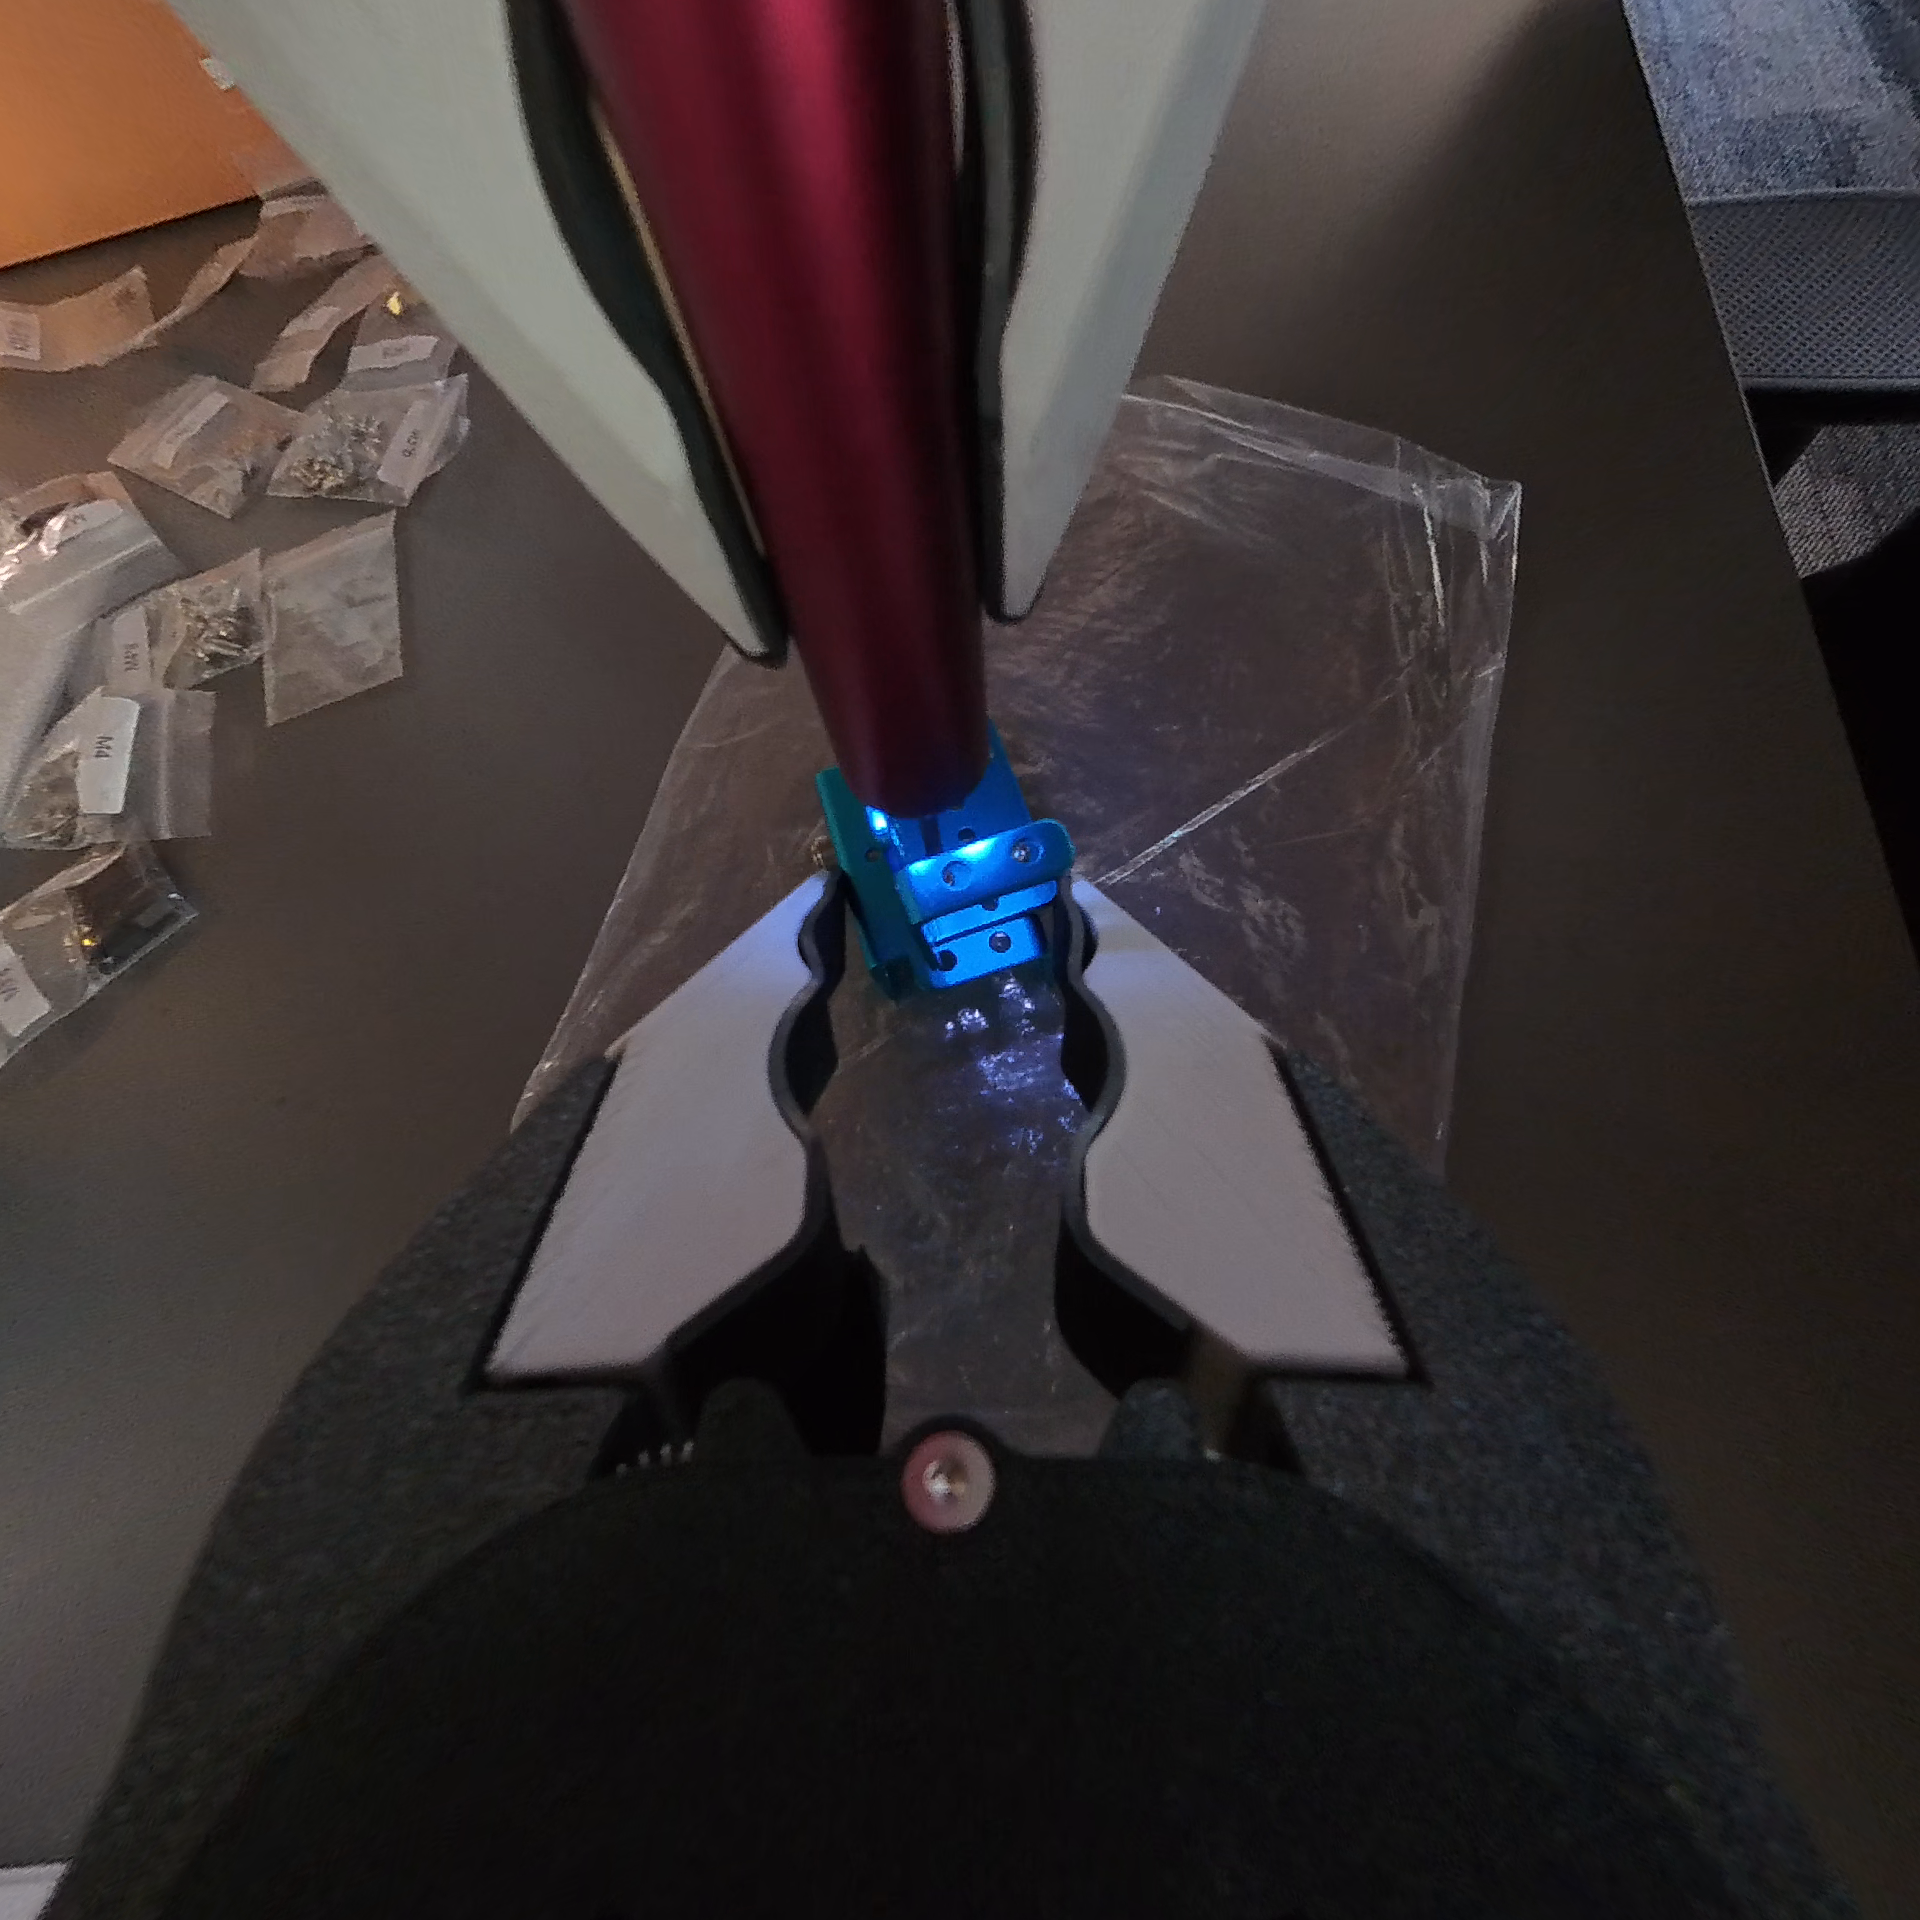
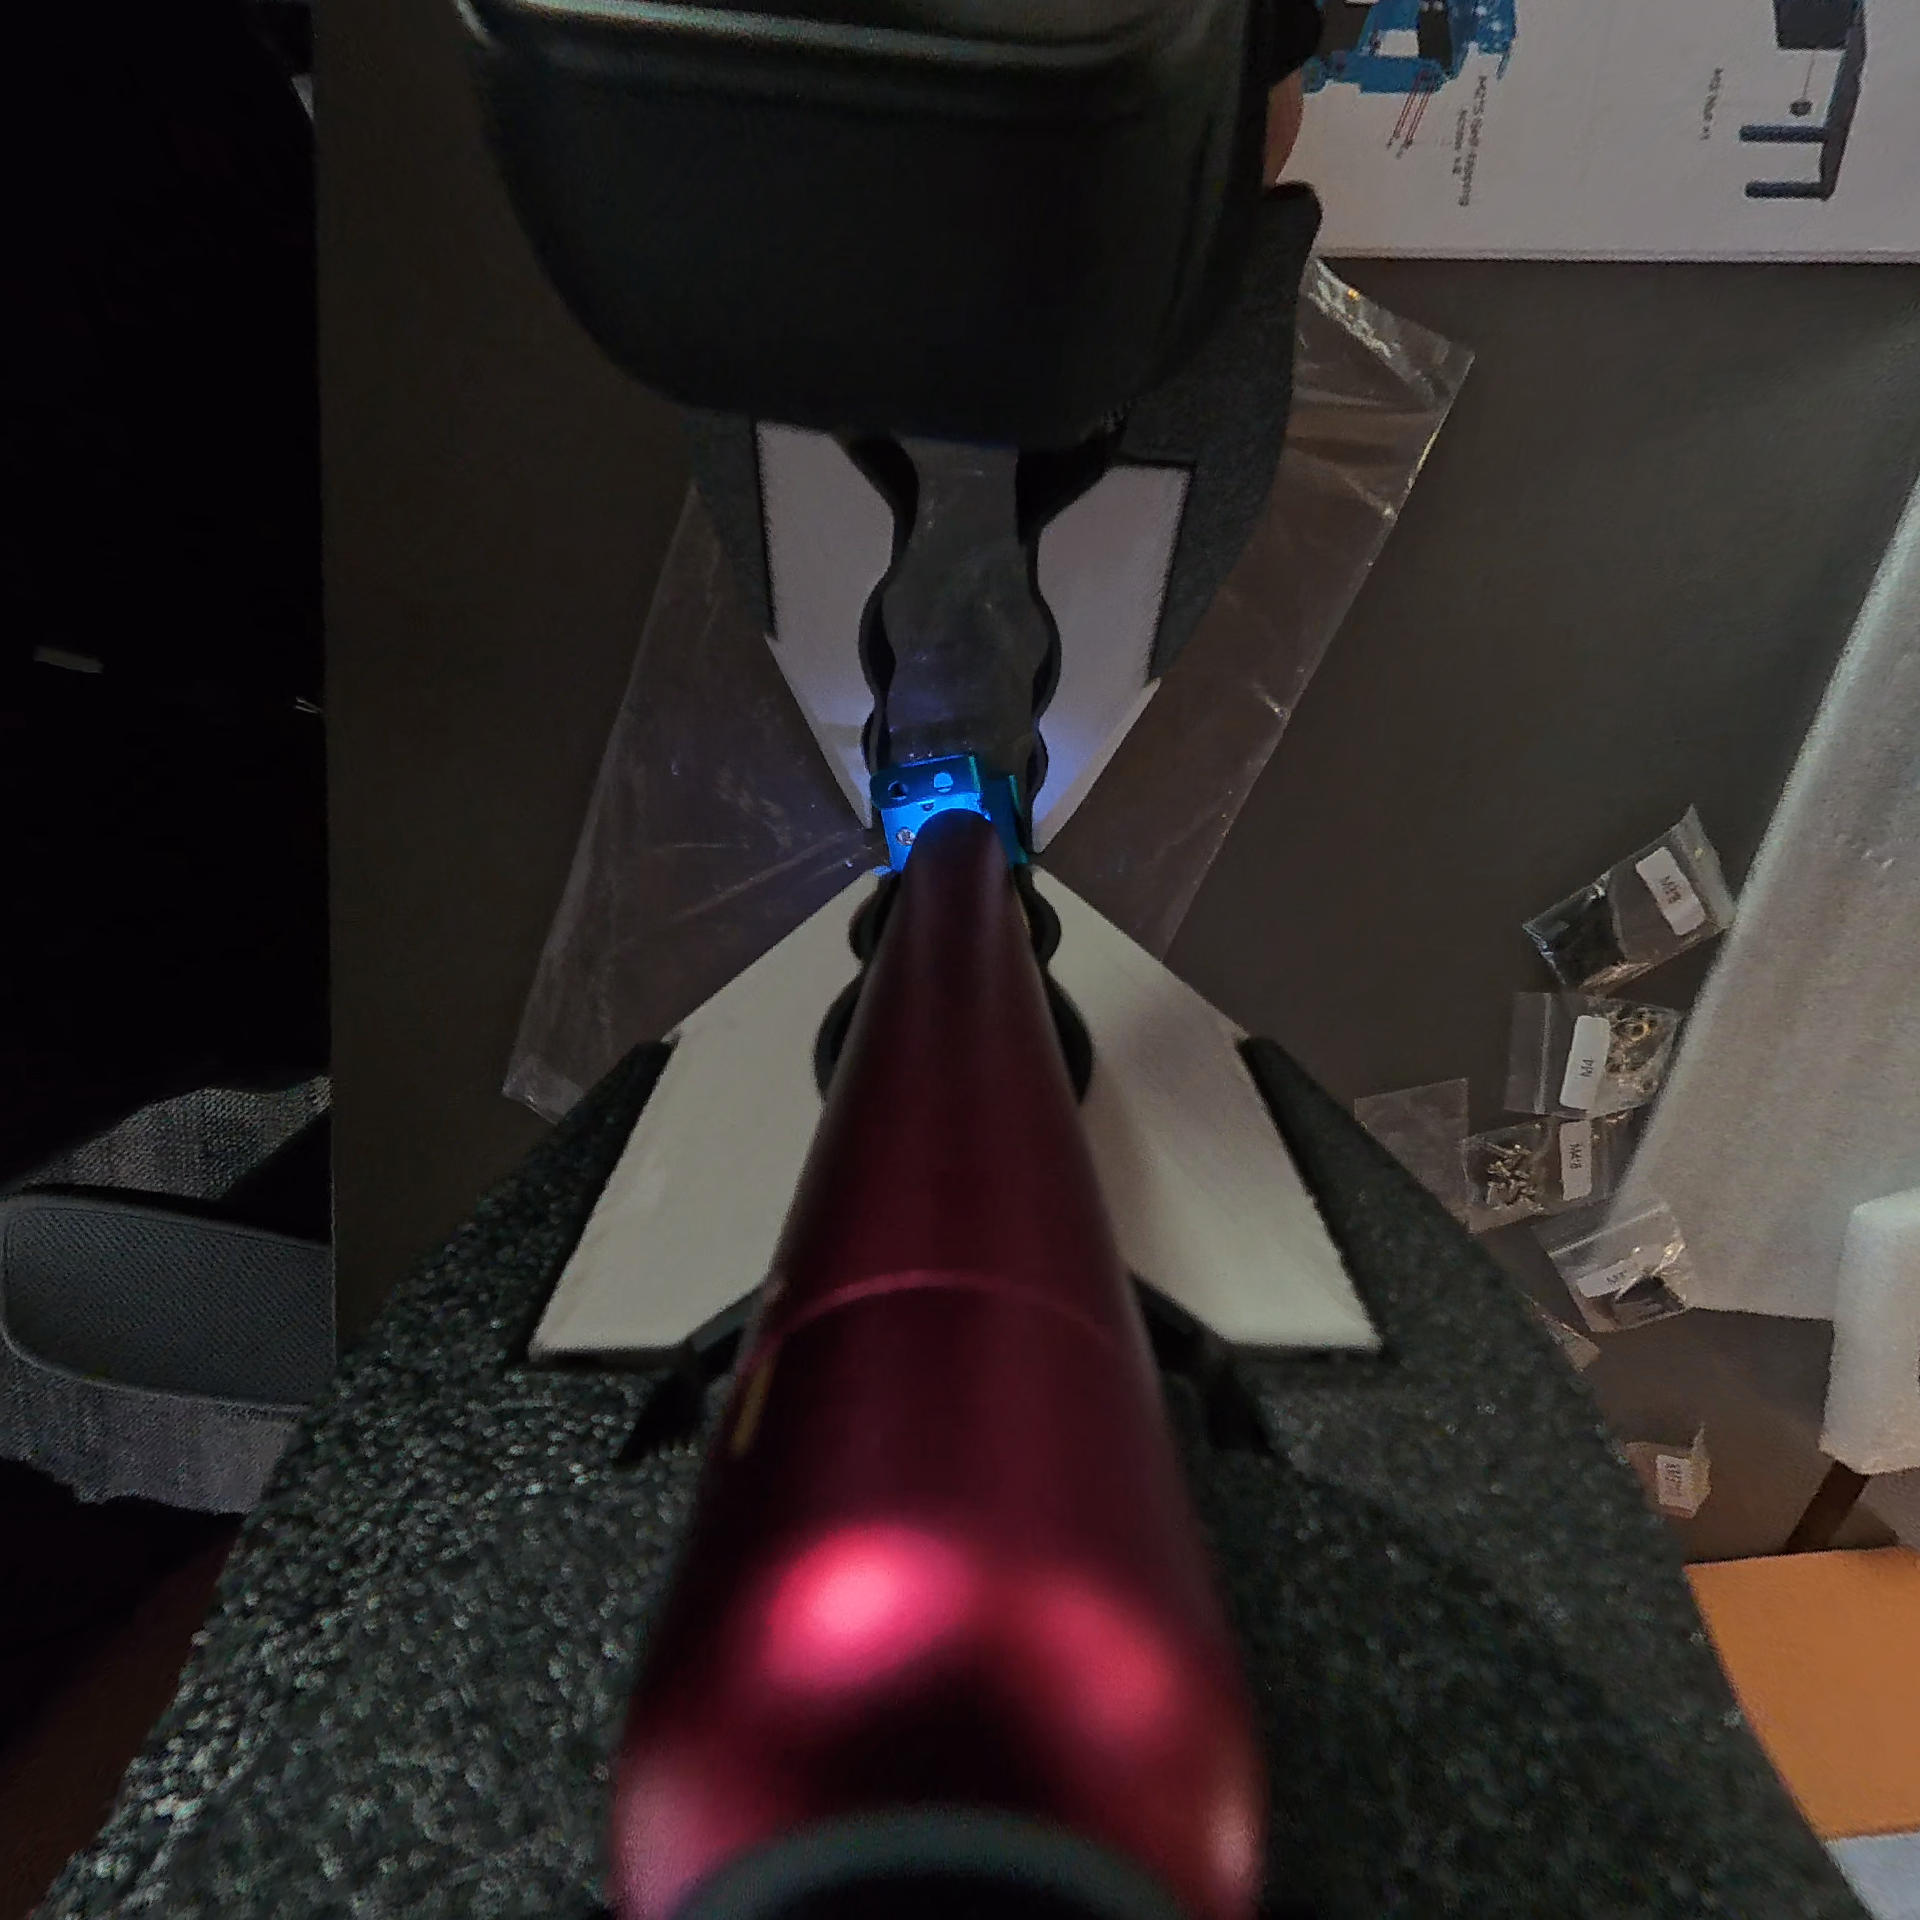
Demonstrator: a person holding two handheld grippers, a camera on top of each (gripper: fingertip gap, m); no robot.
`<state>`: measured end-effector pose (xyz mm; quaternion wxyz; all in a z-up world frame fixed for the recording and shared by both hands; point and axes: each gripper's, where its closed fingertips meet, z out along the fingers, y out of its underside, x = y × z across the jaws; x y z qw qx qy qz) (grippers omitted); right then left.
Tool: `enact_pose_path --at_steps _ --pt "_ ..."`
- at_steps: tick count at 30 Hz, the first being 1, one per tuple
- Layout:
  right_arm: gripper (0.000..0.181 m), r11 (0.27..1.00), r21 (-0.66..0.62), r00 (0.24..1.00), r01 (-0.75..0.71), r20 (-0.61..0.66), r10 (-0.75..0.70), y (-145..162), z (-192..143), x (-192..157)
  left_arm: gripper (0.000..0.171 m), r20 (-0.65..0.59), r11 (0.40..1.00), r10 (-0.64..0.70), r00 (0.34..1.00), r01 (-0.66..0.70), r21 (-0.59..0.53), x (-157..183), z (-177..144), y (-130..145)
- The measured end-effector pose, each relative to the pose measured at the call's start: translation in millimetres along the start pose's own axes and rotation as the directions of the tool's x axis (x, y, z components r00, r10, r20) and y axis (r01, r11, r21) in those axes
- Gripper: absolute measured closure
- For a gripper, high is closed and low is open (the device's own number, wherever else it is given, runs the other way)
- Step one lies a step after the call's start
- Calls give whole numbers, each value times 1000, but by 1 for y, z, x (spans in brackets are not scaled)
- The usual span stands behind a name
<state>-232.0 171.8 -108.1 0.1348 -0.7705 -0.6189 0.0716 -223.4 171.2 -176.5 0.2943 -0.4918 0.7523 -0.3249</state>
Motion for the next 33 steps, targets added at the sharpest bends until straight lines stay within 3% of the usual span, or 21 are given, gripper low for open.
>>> enact_pose_path --at_steps 5,9,11,13,15,17,19,21,23,26,33 --pt "161 998 69 1000 -5 1 5 -1 -1 2 131 1 1000 3 1000 -3 0 0 0 0" --pt "161 961 276 1000 -15 -22 22 -8 -30 4 132 -4 1000 -10 1000 10 4 -1 -1 0" --pt "160 938 346 997 -31 -61 55 3 -52 7 132 -4 998 -55 998 55 13 -5 -2 -1" --pt "161 935 343 981 -88 -135 141 34 -69 21 132 -51 989 -137 989 139 43 -7 -6 -5" --pt "160 942 279 919 -189 -288 270 84 -82 49 134 -135 954 -277 951 289 77 -11 -14 -11" --pt "160 933 135 844 -334 -398 359 145 -85 60 134 -244 881 -425 871 461 108 -18 -22 -19" --pt "160 871 -82 816 -484 -403 415 200 -77 40 133 -316 793 -546 776 600 103 -27 -26 -18" --pt "161 768 -234 789 -596 -350 505 232 -70 7 134 -414 686 -636 651 723 82 -31 -31 -21" --pt "161 685 -320 756 -655 -248 606 240 -59 -24 134 -487 594 -682 545 802 66 -36 -36 -23" --pt "160 640 -409 747 -651 -195 636 247 -45 -46 134 -543 501 -711 447 864 55 -44 -41 -24" --pt "161 617 -477 741 -626 -115 662 257 -18 -48 134 -550 408 -749 369 911 56 -58 -42 -19"
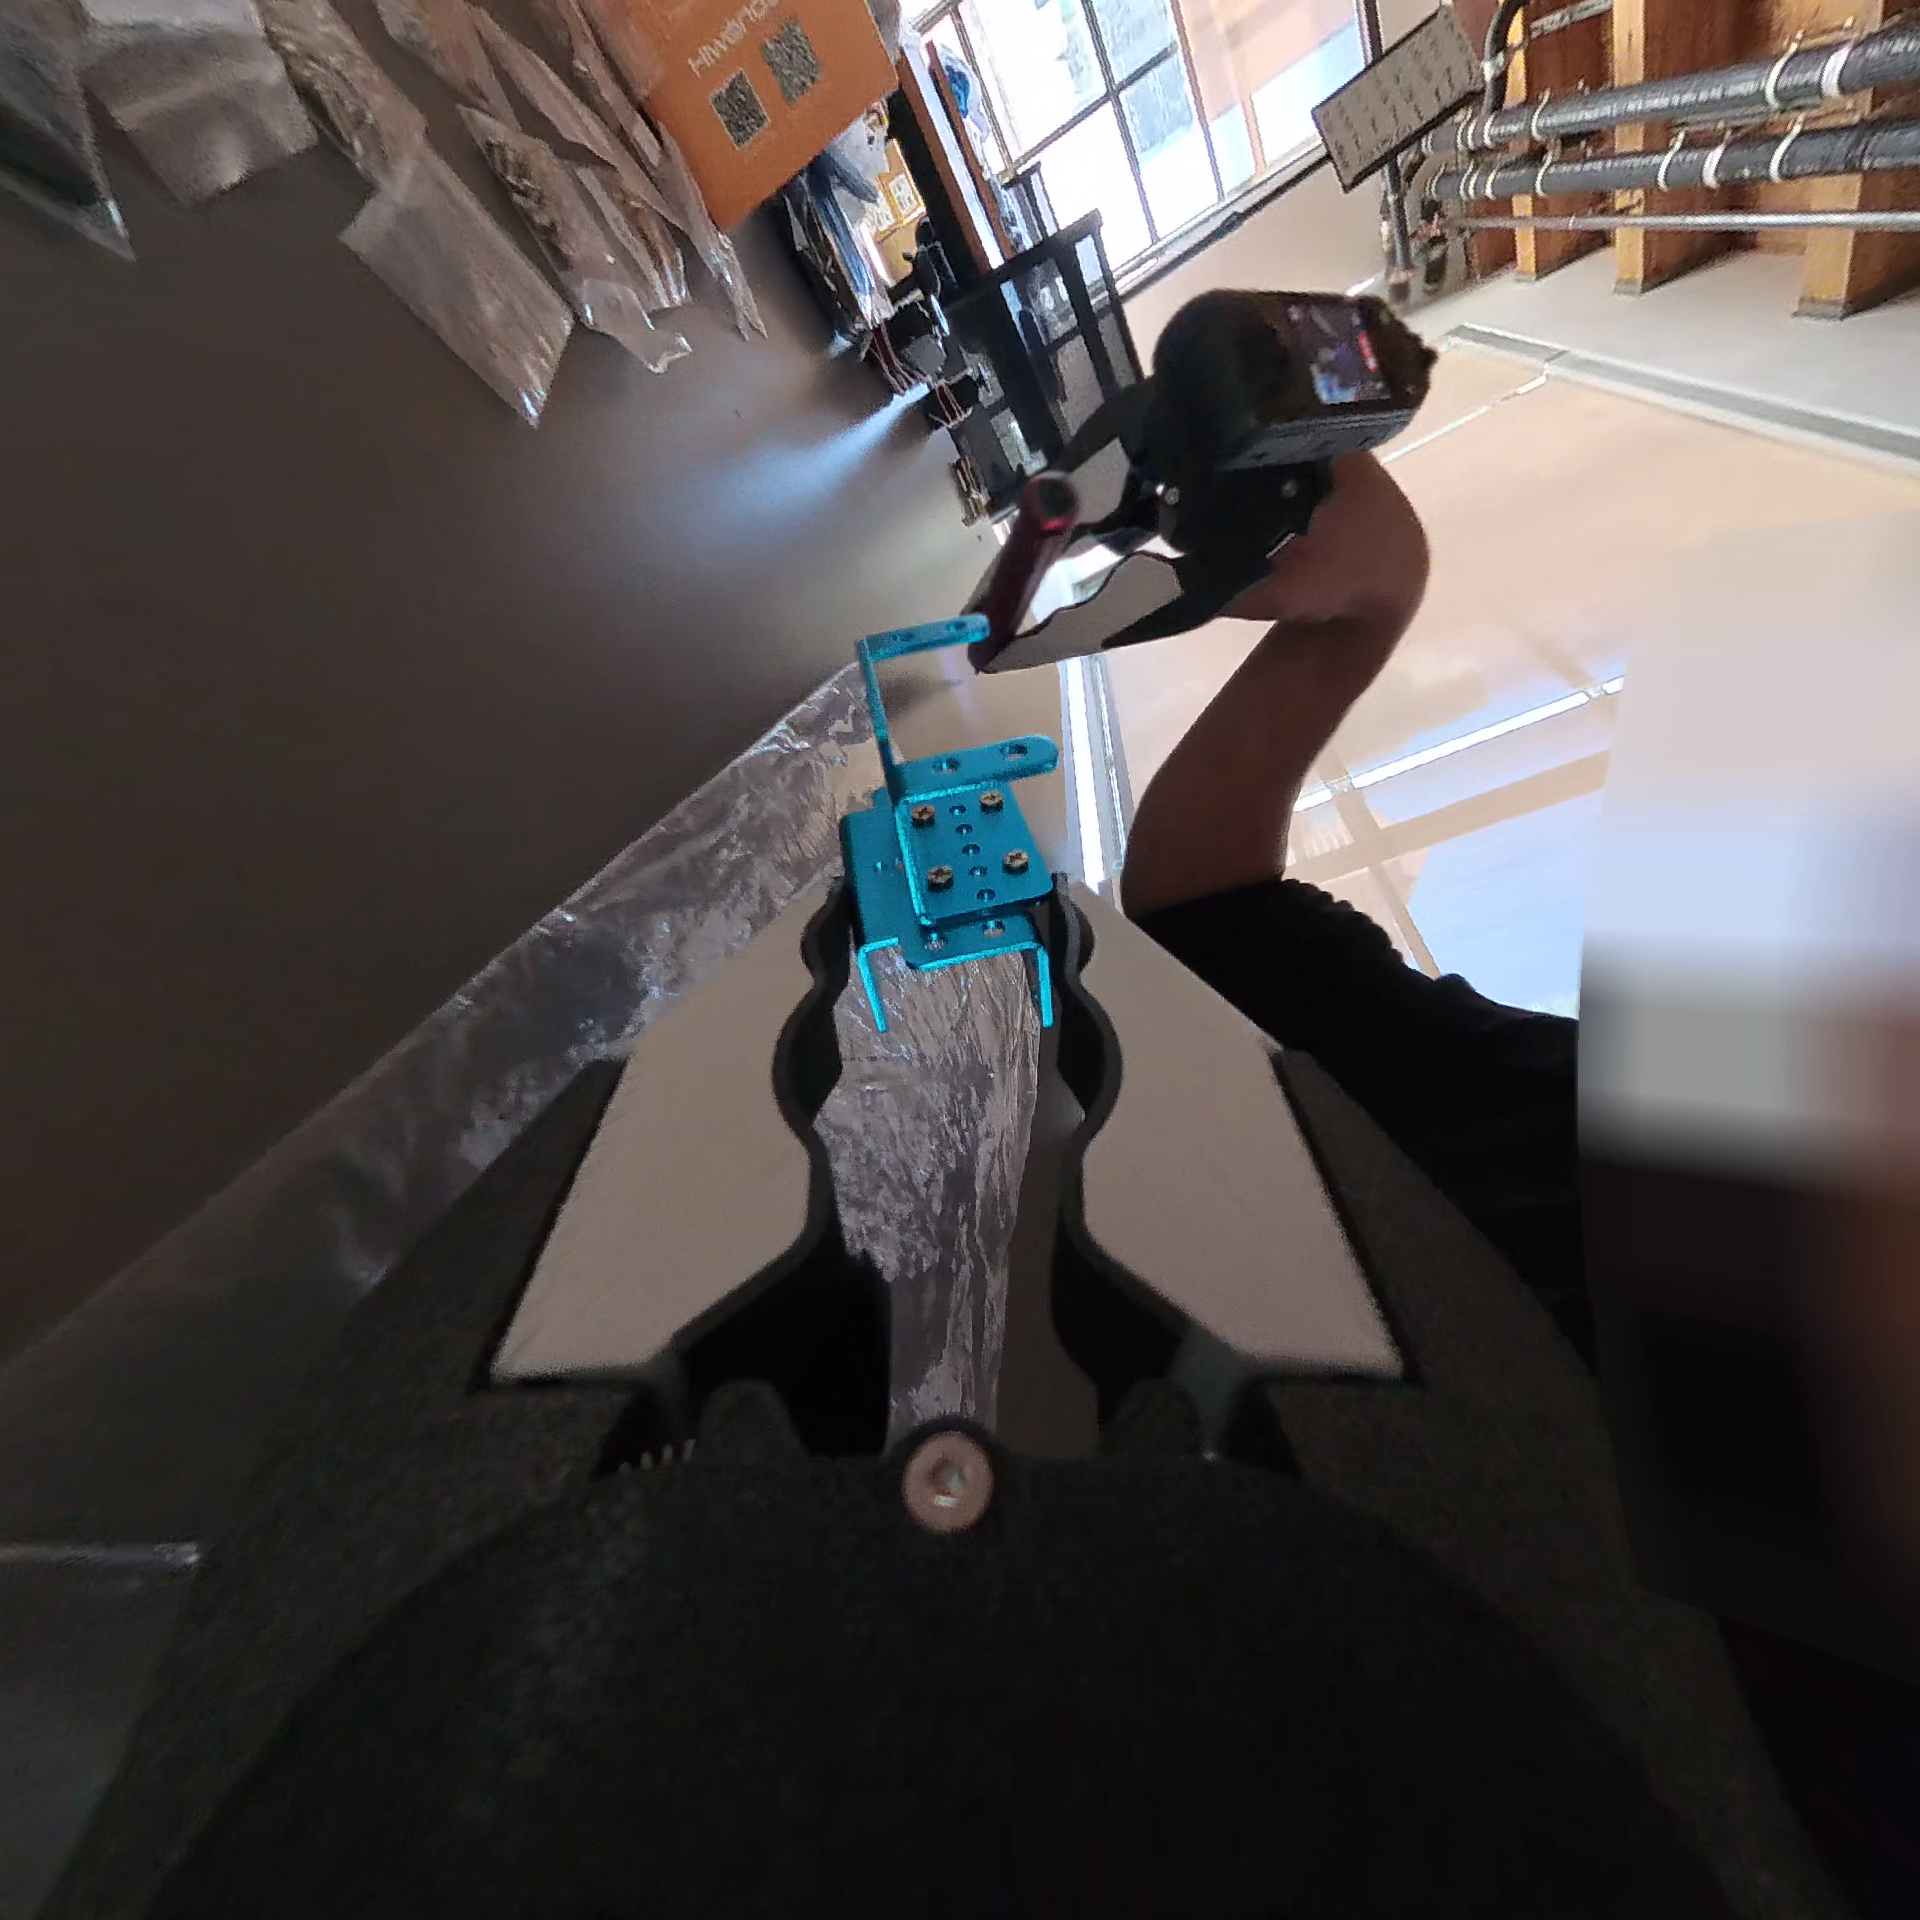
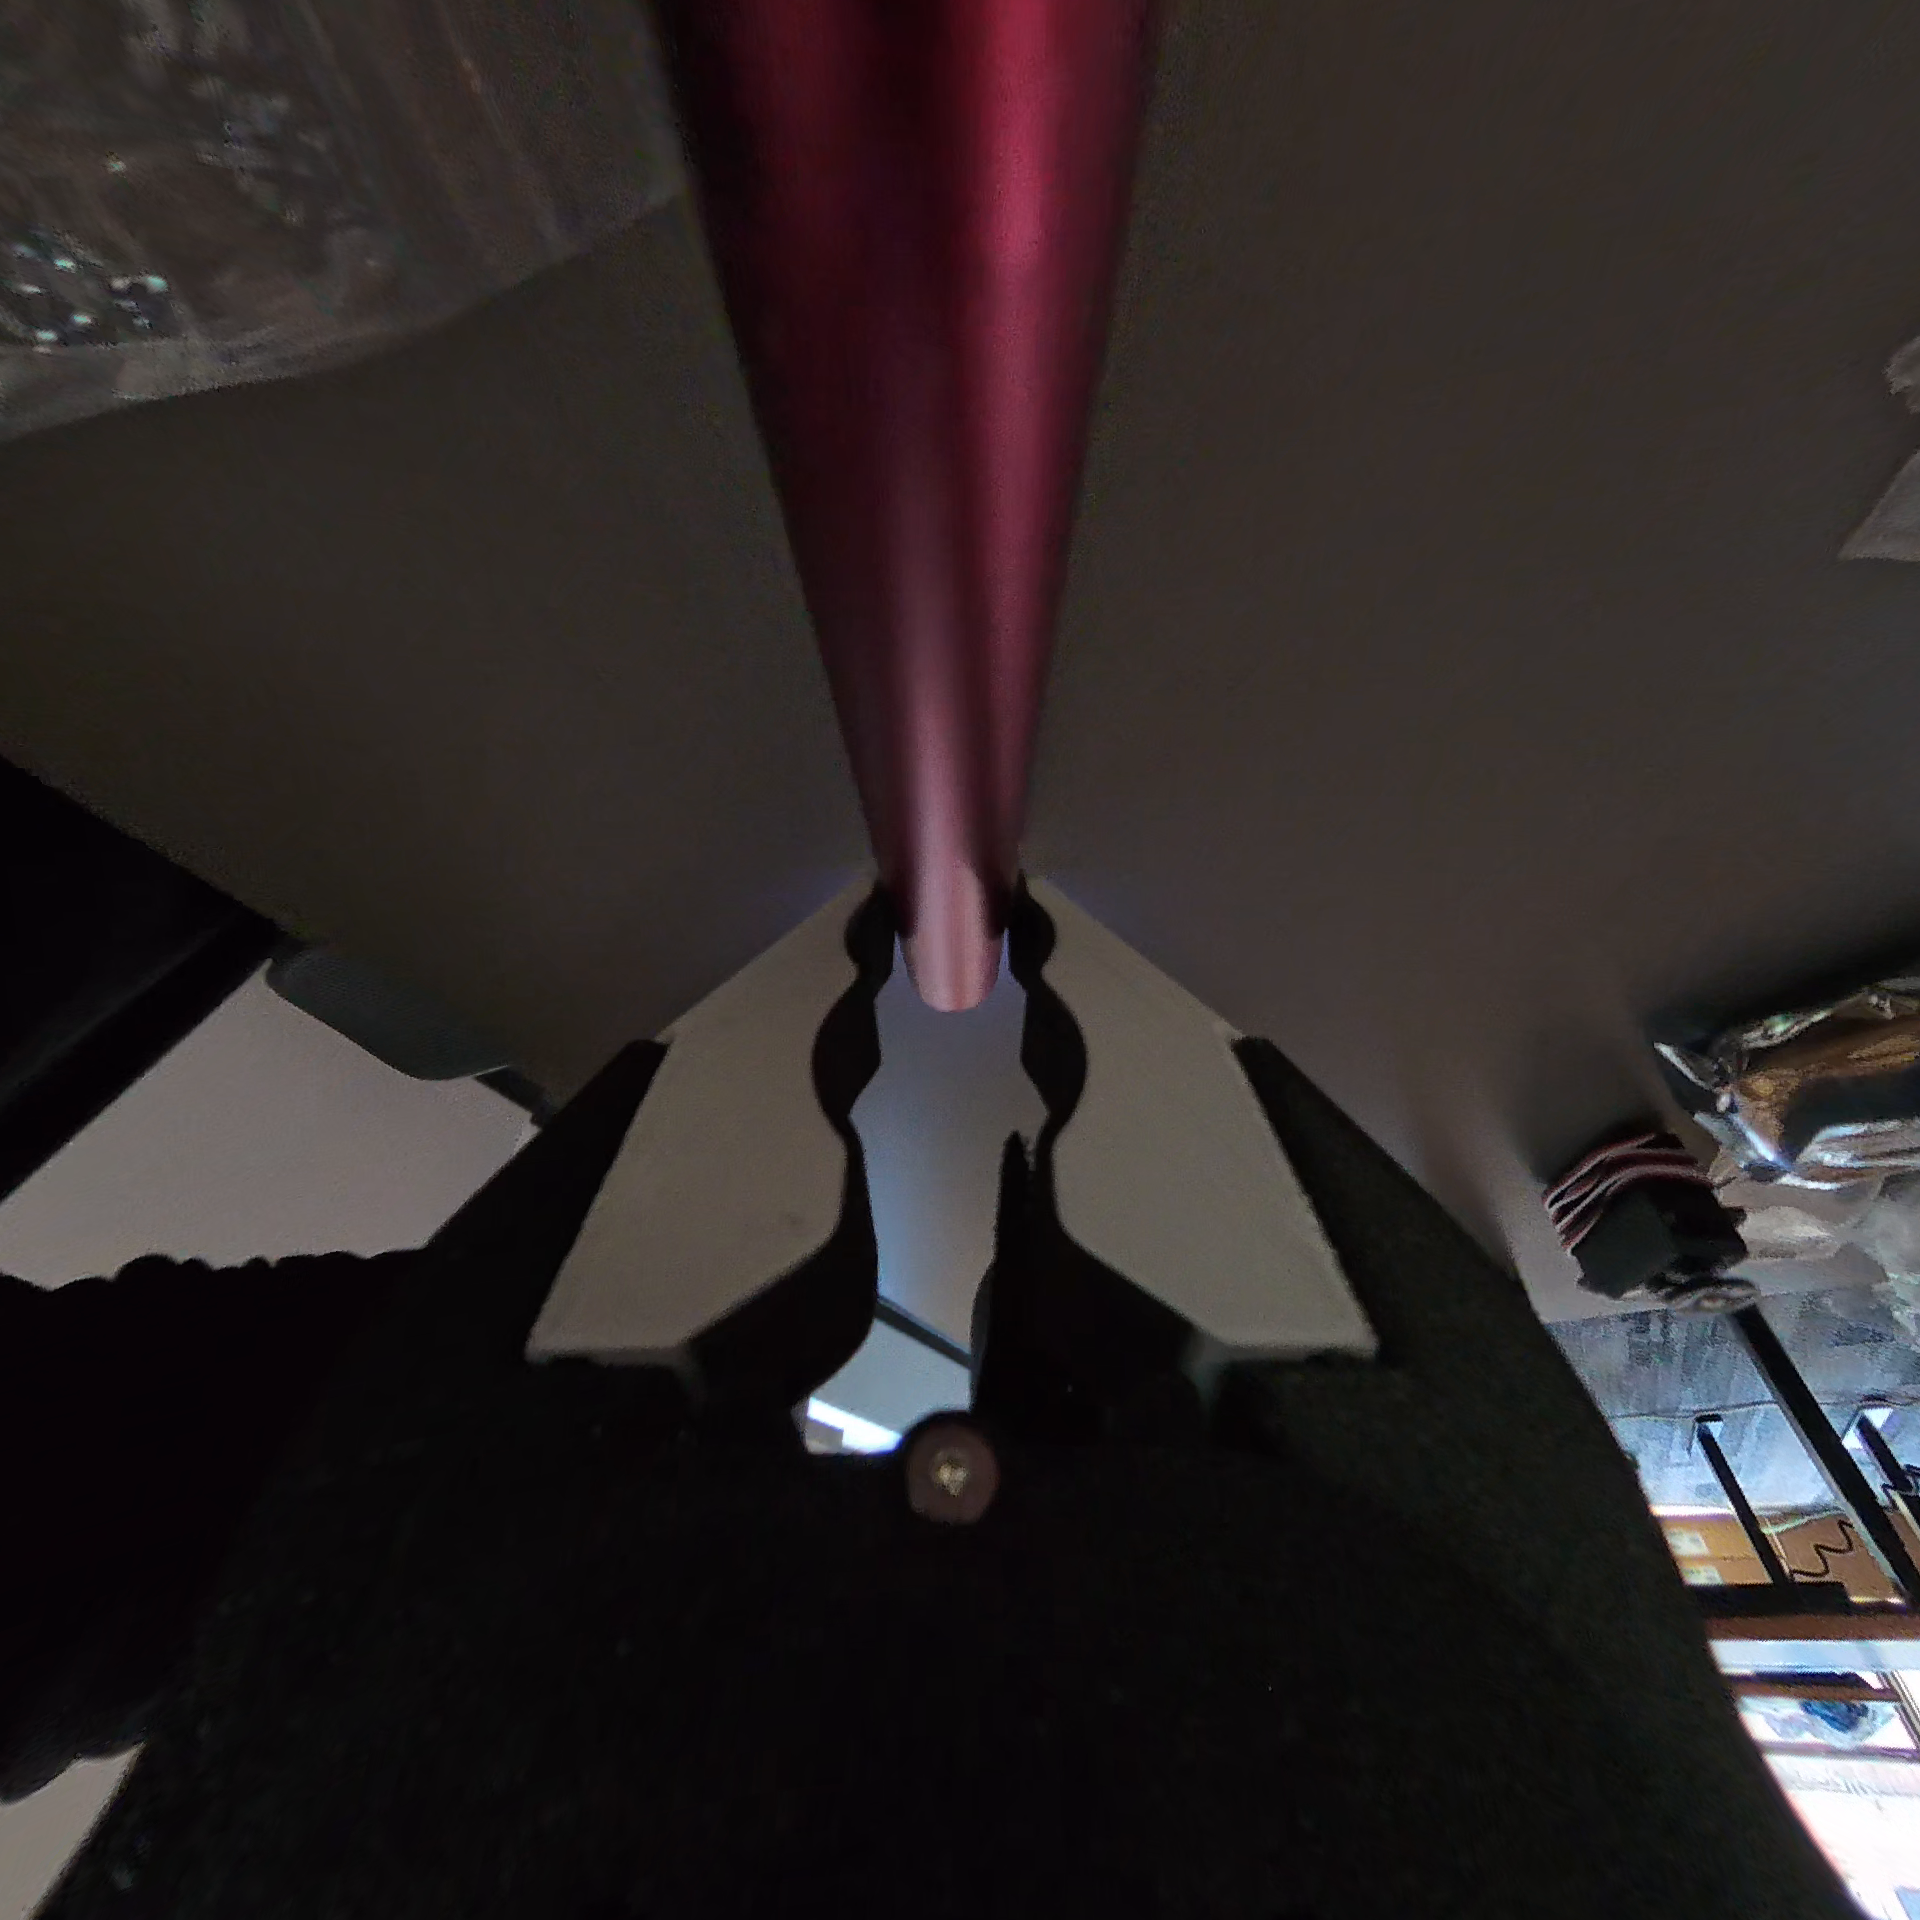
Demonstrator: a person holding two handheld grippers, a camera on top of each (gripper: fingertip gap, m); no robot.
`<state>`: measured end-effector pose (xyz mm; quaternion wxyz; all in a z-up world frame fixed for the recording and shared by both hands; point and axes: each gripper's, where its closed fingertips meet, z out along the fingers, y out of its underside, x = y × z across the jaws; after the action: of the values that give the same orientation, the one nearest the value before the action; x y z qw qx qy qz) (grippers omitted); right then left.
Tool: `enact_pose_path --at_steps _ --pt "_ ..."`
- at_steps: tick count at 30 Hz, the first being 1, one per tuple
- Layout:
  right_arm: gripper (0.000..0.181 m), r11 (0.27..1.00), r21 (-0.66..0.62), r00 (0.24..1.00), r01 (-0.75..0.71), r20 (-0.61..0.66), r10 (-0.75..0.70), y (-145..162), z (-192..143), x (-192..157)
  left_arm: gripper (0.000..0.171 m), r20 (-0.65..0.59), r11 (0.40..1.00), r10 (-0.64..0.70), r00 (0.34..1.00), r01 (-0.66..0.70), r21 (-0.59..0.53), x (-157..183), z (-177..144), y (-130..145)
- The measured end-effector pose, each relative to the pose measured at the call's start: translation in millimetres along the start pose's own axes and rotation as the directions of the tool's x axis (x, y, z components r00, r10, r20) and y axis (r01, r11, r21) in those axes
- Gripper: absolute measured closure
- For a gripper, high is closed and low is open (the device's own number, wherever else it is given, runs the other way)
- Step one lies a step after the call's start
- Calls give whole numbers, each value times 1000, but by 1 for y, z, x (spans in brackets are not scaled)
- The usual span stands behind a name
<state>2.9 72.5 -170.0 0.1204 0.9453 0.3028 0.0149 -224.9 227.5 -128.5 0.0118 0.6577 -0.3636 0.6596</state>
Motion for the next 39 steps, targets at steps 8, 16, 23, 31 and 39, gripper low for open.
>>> enact_pose_path --at_steps 8,16,23,31,39 --pt "161 1000 -17 999 24 -23 -24 -9 19 16 133 14 986 -97 995 94 135 7 -4 -5" --pt "135 976 215 996 29 -93 -9 -35 -1 14 134 76 961 -72 995 49 272 32 6 15" --pt "127 432 902 898 8 183 -400 -162 -102 -106 134 175 903 30 984 -102 418 43 18 24" --pt "150 317 944 887 -89 220 -406 -188 -105 -131 134 292 820 66 954 -218 529 49 14 36" --pt "157 293 950 886 -110 227 -404 -192 -108 -133 134 364 803 102 926 -292 519 51 21 43"
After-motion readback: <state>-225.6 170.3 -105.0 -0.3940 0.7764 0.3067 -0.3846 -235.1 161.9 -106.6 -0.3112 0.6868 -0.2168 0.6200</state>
